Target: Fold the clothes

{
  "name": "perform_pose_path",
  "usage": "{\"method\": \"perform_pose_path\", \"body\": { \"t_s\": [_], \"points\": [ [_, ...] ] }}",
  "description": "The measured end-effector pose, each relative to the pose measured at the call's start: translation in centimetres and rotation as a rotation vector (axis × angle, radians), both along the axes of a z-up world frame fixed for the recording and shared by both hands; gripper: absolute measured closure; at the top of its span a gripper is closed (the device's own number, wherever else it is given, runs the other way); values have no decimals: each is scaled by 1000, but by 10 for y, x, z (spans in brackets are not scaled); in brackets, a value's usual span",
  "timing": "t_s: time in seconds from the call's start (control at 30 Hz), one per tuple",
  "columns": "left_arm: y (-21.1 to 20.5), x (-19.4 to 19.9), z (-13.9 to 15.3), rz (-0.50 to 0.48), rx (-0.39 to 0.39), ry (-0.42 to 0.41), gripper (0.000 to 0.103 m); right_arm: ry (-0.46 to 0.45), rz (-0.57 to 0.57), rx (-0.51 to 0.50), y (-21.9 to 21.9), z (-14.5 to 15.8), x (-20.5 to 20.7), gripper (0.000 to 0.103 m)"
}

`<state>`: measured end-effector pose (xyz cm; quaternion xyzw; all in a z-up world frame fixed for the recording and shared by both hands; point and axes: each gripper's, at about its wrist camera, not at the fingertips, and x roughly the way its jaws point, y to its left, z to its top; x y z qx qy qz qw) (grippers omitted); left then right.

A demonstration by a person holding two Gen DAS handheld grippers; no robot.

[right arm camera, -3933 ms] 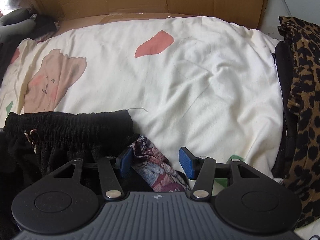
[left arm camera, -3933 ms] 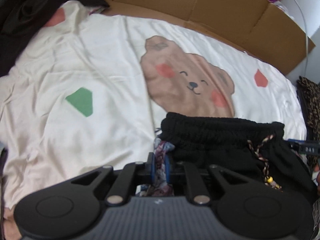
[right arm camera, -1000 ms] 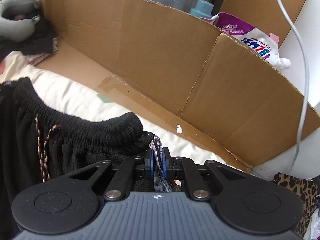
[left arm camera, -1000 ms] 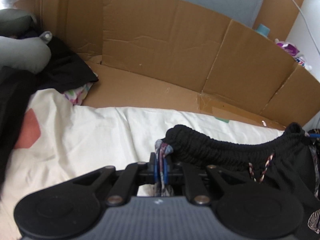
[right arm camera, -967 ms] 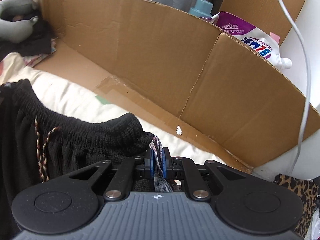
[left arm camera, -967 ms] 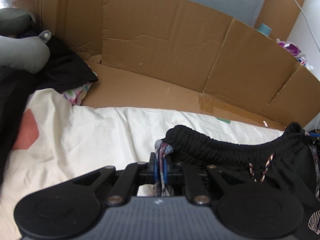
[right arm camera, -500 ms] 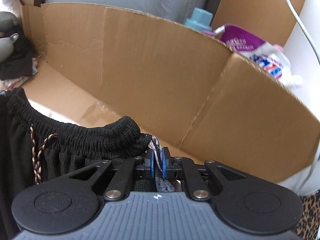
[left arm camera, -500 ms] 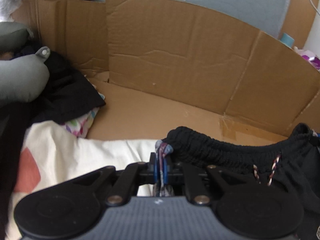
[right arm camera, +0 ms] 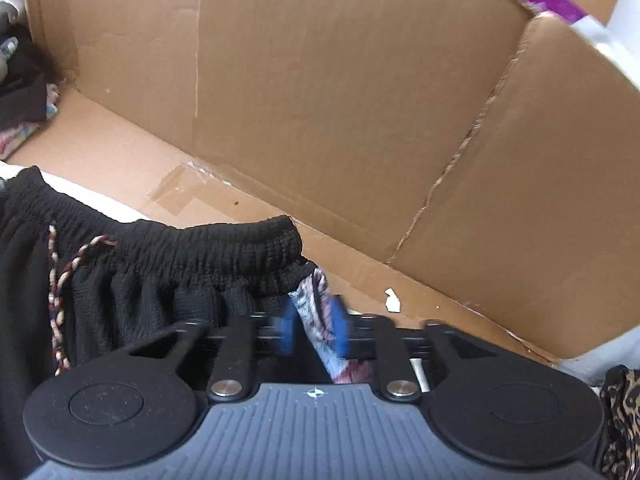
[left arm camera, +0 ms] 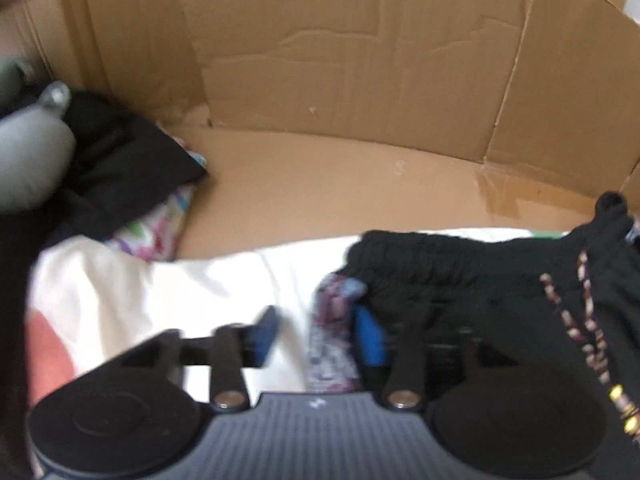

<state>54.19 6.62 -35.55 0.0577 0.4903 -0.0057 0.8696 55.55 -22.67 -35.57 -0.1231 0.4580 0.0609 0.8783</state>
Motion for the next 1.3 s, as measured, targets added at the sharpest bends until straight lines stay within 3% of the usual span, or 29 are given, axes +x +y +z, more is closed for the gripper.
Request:
{"method": "perform_pose_path", "body": {
  "t_s": [0.1,0.23,0.37,0.6,0.73,0.97,1.03,1.3],
  "points": [
    [14,-6,6,34,-19,6,33,2,21,28,-5,11,-13,59],
    [31,-24,24,78,-69,6,33,25,29,76,-11,32,-25,59],
    [34,-48,51,63,-52,-8,33,46,66,73,-6,53,-37,59],
    [45,-89,102,65,-72,-14,33,86,164,100,9,120,-82,59],
    [50,-115,129,92,-132,-4,33,88,216,117,21,168,-107,59],
    [47,-166,184,69,-132,-33,34,68,211,120,32,238,-156,58],
    [46,-180,200,63,-146,-43,34,61,193,137,29,253,-172,53],
    [40,-227,237,38,-173,-43,34,40,162,187,14,291,-235,51]
  ]
}}
